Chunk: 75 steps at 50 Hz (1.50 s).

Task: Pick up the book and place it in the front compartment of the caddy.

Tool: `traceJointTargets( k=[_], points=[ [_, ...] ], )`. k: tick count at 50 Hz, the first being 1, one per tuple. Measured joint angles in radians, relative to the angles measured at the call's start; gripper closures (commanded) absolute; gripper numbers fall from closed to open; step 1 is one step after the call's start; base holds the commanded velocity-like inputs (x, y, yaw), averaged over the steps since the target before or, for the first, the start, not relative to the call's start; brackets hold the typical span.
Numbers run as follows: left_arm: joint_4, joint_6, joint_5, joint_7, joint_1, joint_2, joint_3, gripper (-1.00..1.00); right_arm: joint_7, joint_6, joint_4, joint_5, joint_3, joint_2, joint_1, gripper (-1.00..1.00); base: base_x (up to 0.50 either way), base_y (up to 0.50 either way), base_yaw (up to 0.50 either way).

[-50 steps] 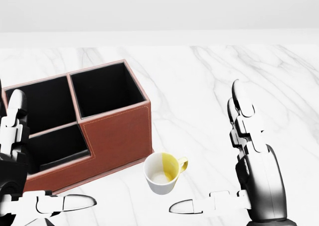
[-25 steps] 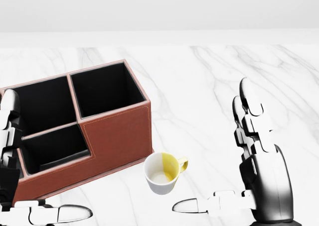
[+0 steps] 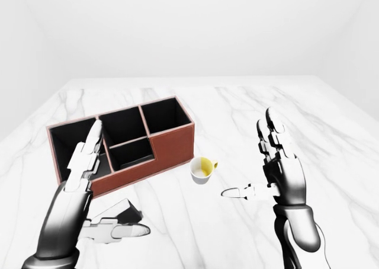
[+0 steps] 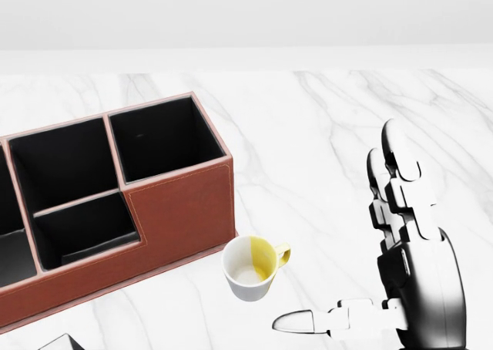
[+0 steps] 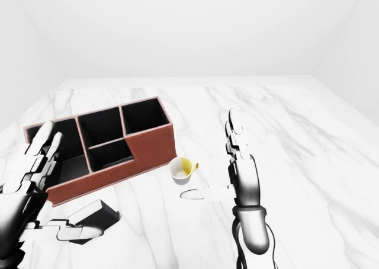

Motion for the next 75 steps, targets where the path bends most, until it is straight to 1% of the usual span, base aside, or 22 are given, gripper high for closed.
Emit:
traceJointTargets(
  k=[7, 9, 19, 24, 32, 46, 62, 75],
  points=[
    [0.027, 0.000, 0.059, -0.078, 0.026, -0.025, 0.053, -1.00, 0.000, 0.000, -0.006, 0.002, 0.000, 0.000, 0.001, -0.97, 0.00, 0.00, 0.00],
    [0.041, -0.005, 0.077, -0.096, 0.032, -0.031, 0.069, -1.00, 0.000, 0.000, -0.007, 0.003, -0.001, 0.000, 0.001, -0.97, 0.00, 0.00, 0.00],
    [0.137, -0.130, 0.172, -0.135, 0.056, -0.057, 0.135, -1.00, 0.000, 0.000, -0.003, 0.004, 0.001, 0.000, 0.000, -0.97, 0.00, 0.00, 0.00],
    [0.170, -0.173, 0.203, -0.152, 0.059, -0.065, 0.157, -1.00, 0.000, 0.000, 0.000, 0.004, 0.002, 0.000, 0.001, -0.96, 0.00, 0.00, 0.00],
    [0.219, -0.175, 0.246, -0.156, 0.061, -0.068, 0.174, -1.00, -0.001, 0.000, 0.000, 0.005, 0.002, 0.000, -0.001, -0.97, 0.00, 0.00, 0.00],
    [0.275, -0.175, 0.288, -0.154, 0.058, -0.058, 0.190, -1.00, -0.003, 0.000, -0.005, 0.003, 0.004, 0.000, -0.001, -0.97, 0.00, 0.00, 0.00],
    [0.356, -0.175, 0.322, -0.138, 0.043, -0.029, 0.206, -1.00, -0.005, 0.000, -0.010, 0.001, 0.007, -0.001, 0.001, -0.97, 0.00, 0.00, 0.00],
    [0.412, -0.175, 0.345, -0.124, 0.028, 0.001, 0.207, -1.00, -0.006, 0.000, -0.010, -0.001, 0.007, -0.001, 0.001, -0.97, 0.00, 0.00, 0.00]
  ],
)
